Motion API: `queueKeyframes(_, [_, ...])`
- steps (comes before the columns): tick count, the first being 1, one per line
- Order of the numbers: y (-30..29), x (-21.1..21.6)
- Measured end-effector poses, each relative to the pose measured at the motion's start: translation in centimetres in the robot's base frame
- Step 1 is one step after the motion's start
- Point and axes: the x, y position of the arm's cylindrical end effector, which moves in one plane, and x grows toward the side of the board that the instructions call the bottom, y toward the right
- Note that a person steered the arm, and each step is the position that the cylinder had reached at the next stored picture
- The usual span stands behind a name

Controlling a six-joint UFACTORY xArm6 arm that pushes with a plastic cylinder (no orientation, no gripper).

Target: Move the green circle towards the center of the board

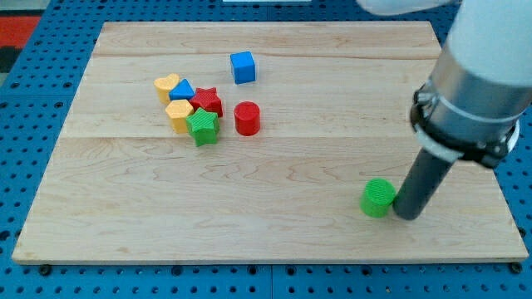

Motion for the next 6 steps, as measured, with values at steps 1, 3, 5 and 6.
queueKeyframes(1, [-5.4, 0.1])
queueKeyframes(3, [-2.8, -7.1])
queueKeyframes(5, [-2.8, -11.9])
queueKeyframes(6, [-2.8, -13.2])
